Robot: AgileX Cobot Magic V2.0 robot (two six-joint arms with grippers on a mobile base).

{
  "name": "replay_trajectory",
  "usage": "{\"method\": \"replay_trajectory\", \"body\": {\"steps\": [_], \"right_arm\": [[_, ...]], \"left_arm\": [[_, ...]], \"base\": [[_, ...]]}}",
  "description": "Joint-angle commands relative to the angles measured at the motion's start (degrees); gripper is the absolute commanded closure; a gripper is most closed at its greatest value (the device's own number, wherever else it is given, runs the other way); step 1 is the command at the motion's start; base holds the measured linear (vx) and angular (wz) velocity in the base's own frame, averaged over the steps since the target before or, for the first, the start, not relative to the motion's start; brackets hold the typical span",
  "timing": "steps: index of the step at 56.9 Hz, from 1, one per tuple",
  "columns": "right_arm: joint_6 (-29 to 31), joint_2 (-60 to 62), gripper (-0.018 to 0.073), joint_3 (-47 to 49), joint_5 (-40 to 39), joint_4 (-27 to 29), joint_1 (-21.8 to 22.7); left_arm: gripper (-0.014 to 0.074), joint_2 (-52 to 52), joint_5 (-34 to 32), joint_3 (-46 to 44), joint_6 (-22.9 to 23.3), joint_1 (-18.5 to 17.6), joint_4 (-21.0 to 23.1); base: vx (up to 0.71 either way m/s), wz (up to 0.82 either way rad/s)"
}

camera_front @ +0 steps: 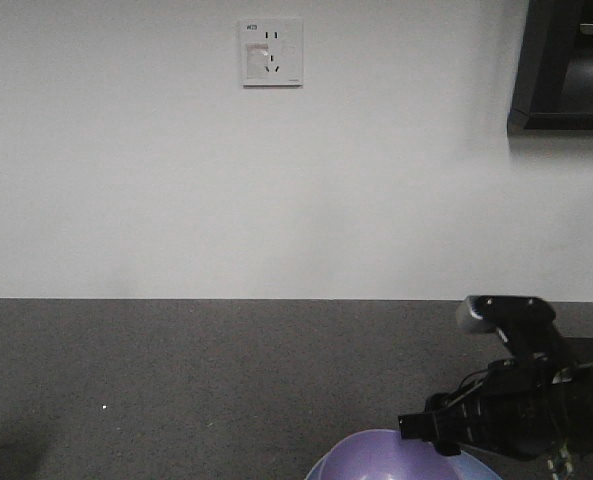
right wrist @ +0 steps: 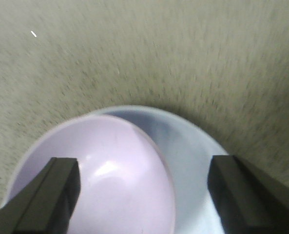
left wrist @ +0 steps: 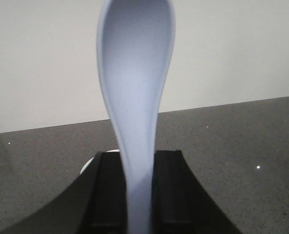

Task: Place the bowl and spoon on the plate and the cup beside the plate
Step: 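Lower the lavender bowl onto the pale blue plate and release with right gripper, then lower the white spoon into the bowl and open the left gripper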

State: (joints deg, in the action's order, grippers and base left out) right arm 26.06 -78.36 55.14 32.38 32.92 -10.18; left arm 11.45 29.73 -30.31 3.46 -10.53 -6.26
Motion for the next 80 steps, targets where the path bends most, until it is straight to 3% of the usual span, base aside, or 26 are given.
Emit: {"method": "replay_trajectory", "body": {"steps": [1,8,10,12,27,42,48,55,61,66,80], "right_arm": [[-0.52,6.78,0.0094,2.3,-1.66,-2.15,0.08],[-4.43,13.74,0.0392,2.17,-0.71,-7.67,0.08],[-6.85,17.02,0.0522,2.17,0.08,-9.67,0.08],[-8.48,19.32,0.0575,2.17,0.49,-11.17,0.08],[-10.64,35.54,0.0569,-9.3,-2.34,-17.24,0.08],[-10.52,46.97,0.0569,-23.52,-4.68,-18.83,0.08],[-10.52,49.11,0.0569,-26.33,-4.68,-21.07,0.08],[-10.52,49.8,0.0568,-27.02,-4.72,-23.73,0.08],[-10.52,49.73,0.0568,-27.02,-4.72,-25.35,0.08],[-10.47,49.73,0.0568,-27.02,-4.78,-25.79,0.08],[-10.47,49.73,0.0568,-27.02,-6.06,-27.69,0.08]], "left_arm": [[0.0603,0.8,-3.43,-1.43,0.24,-0.06,0.54],[0.0601,0.8,0.01,-1.43,0.24,-0.06,1.47],[0.0601,0.8,1.19,-1.43,0.24,-0.06,1.25],[0.0601,0.8,1.86,-1.43,0.24,-0.06,1.25],[0.0596,3.68,7.13,-2.36,-0.73,-0.06,4.01],[0.0596,21.95,11.77,-14.4,-17.07,-0.37,12.96],[0.0596,32.53,14.53,-21.74,-21.44,-1.93,19.16],[0.0596,45.71,20.73,-30.87,-30.67,-4.09,29.87],[0.0596,56.5,25.91,-37.4,-35.23,-7.01,37.51],[0.0596,63.69,28.72,-42.45,-35.81,-9.78,40.24],[0.0596,81.9,33.52,-56.36,-33.13,-17.46,40.33]], "base": [[0.0,0.0],[0.0,0.0],[0.0,0.0],[0.0,0.0],[0.0,0.0],[0.0,0.0],[0.0,0.0],[0.0,0.0],[0.0,0.0],[0.0,0.0],[0.0,0.0]]}}
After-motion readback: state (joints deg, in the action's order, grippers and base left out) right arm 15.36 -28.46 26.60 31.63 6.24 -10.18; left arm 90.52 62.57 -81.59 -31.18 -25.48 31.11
